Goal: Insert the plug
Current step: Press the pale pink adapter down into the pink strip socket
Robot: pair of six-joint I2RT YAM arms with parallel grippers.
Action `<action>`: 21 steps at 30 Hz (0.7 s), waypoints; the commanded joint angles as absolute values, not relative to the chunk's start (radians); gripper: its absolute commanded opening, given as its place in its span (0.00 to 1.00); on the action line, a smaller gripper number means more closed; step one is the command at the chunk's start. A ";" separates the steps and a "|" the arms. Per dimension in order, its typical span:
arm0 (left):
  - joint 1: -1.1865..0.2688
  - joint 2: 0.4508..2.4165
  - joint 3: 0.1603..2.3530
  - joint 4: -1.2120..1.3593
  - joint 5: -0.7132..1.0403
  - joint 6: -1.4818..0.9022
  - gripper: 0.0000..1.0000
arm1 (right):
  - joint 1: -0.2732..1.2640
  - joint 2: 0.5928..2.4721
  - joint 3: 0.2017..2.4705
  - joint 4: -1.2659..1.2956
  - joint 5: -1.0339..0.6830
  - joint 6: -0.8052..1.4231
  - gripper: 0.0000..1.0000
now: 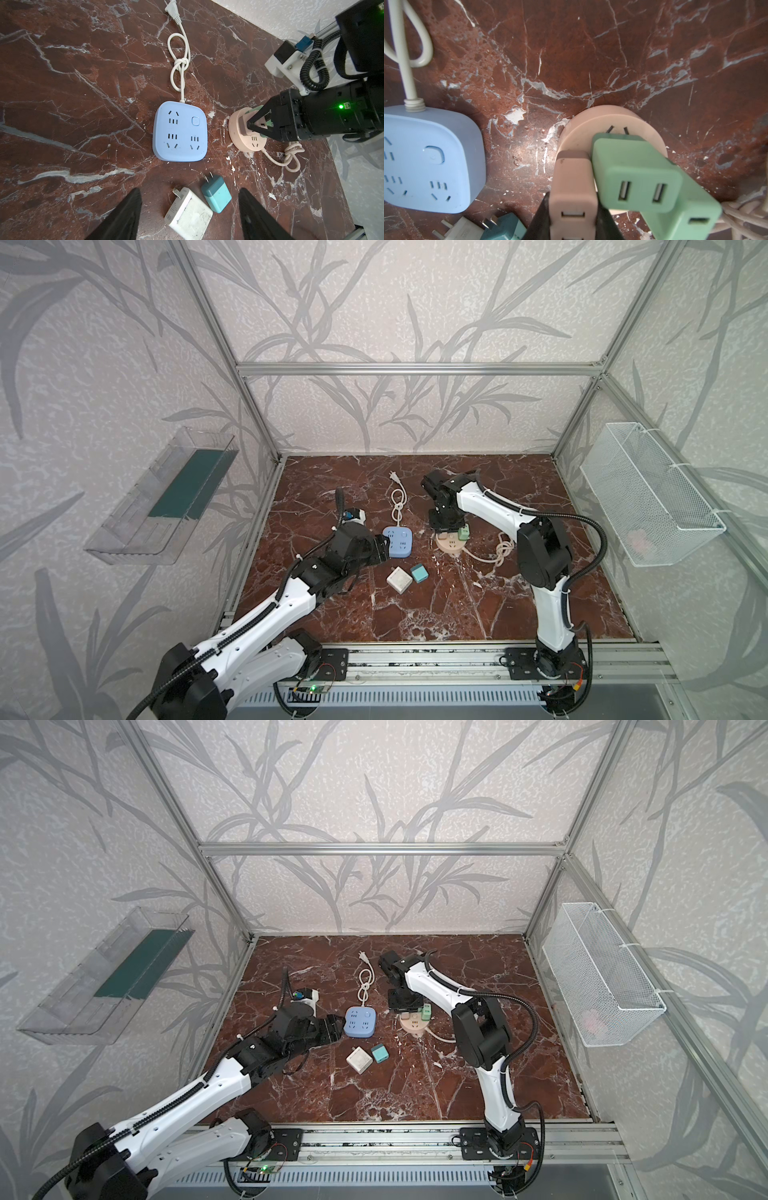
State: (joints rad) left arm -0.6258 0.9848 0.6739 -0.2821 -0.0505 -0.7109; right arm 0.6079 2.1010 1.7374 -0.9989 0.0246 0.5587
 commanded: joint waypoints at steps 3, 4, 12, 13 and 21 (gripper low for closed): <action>-0.620 0.985 0.658 -0.267 -0.048 -0.719 0.72 | 0.592 2.265 1.635 -0.978 -0.031 0.569 0.00; -0.620 0.986 0.658 -0.268 -0.048 -0.719 0.72 | 0.592 2.268 1.633 -0.978 -0.029 0.568 0.00; -0.619 1.005 0.657 -0.247 -0.030 -0.728 0.72 | 0.592 2.327 1.634 -0.982 -0.040 0.554 0.00; -0.619 1.007 0.658 -0.246 -0.027 -0.730 0.72 | 0.590 2.332 1.634 -0.983 -0.046 0.552 0.00; -0.619 1.024 0.675 -0.243 -0.016 -0.726 0.72 | 0.591 2.339 1.619 -0.971 -0.055 0.543 0.00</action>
